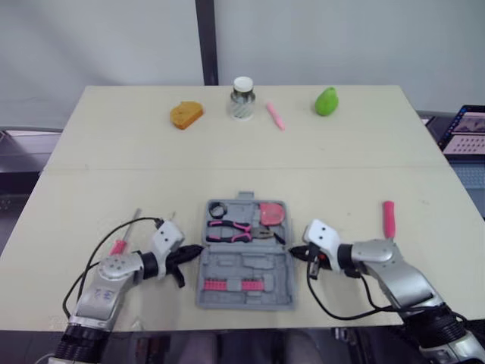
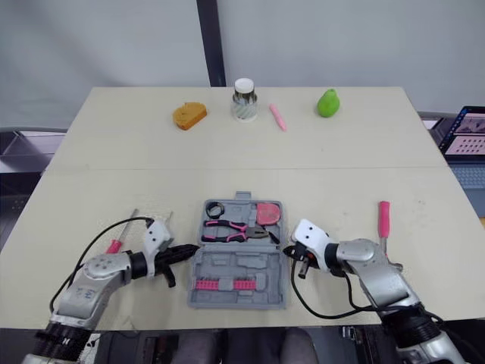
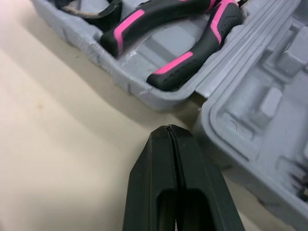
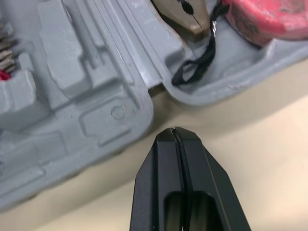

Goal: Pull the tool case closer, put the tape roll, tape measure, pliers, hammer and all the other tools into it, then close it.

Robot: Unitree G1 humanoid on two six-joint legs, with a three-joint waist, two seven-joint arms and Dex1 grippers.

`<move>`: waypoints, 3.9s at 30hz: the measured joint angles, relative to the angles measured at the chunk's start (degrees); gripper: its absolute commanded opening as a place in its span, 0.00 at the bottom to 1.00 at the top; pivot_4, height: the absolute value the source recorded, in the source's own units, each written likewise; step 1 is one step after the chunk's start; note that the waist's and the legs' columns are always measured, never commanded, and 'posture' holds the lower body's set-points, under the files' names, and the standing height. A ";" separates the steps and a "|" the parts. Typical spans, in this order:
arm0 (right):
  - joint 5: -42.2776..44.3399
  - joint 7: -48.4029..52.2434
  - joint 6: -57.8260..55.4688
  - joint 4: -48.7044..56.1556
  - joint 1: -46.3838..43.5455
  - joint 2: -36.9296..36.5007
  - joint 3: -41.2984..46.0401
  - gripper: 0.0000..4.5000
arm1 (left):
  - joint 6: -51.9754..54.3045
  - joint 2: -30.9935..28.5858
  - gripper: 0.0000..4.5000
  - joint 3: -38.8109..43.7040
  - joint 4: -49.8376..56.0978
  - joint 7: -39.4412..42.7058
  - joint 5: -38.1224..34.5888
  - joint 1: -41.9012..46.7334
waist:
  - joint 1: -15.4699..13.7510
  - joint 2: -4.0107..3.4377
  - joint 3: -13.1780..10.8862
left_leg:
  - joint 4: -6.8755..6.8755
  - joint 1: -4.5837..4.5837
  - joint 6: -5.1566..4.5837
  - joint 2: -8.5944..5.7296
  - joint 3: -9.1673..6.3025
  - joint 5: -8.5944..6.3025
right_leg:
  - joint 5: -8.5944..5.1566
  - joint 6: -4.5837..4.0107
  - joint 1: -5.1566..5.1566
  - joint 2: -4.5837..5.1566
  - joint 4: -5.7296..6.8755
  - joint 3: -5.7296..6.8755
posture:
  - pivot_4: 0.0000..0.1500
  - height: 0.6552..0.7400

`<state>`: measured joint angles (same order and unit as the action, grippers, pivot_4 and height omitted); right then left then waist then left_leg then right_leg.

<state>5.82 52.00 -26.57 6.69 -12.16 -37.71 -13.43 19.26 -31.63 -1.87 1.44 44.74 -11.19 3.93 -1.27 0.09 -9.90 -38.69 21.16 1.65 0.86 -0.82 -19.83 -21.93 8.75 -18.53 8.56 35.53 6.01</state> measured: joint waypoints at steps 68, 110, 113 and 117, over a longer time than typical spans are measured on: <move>24.44 5.53 -8.60 14.00 -14.89 -2.95 2.44 0.99 | 3.16 17.22 1.00 16.84 25.62 -28.37 -6.14 -20.73 | -0.07 0.12 -0.25 | 0.14 0.08 0.01 0.02 -0.05 0.00 | 0.01 0.01 0.03 0.00 -0.25 0.04 | 1.00 1.00; 25.14 5.15 -12.30 16.74 -15.02 -2.52 4.09 1.00 | 10.67 20.33 0.02 10.99 16.04 -39.70 3.41 -11.46 | -0.31 0.09 -0.23 | 0.04 0.07 0.01 -0.02 -0.08 0.00 | 0.01 0.01 0.06 0.02 -0.18 0.05 | 1.00 1.00; 25.14 5.15 -12.33 16.74 -14.79 -2.52 4.31 1.00 | 10.61 20.32 0.02 11.04 15.98 -39.62 3.41 -11.46 | -0.30 0.09 -0.23 | 0.05 0.07 0.01 -0.02 -0.08 0.00 | 0.01 0.01 0.06 0.02 -0.19 0.05 | 1.00 1.00; 25.14 5.16 -12.32 16.74 -14.10 -2.53 4.50 1.00 | 9.37 19.61 0.02 10.91 15.23 -38.31 3.41 -11.49 | -0.32 0.09 -0.23 | 0.05 0.06 0.00 -0.02 -0.08 0.00 | 0.01 0.01 0.06 0.02 -0.19 0.05 | 1.00 1.00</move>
<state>30.97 57.15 -38.90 23.43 -26.26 -40.23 -8.93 28.63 -12.02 9.04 16.67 6.43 -7.78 -7.56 -1.59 0.18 -10.13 -38.64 21.22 1.66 0.84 -0.90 -19.83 -21.92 8.76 -18.47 8.58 35.34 6.05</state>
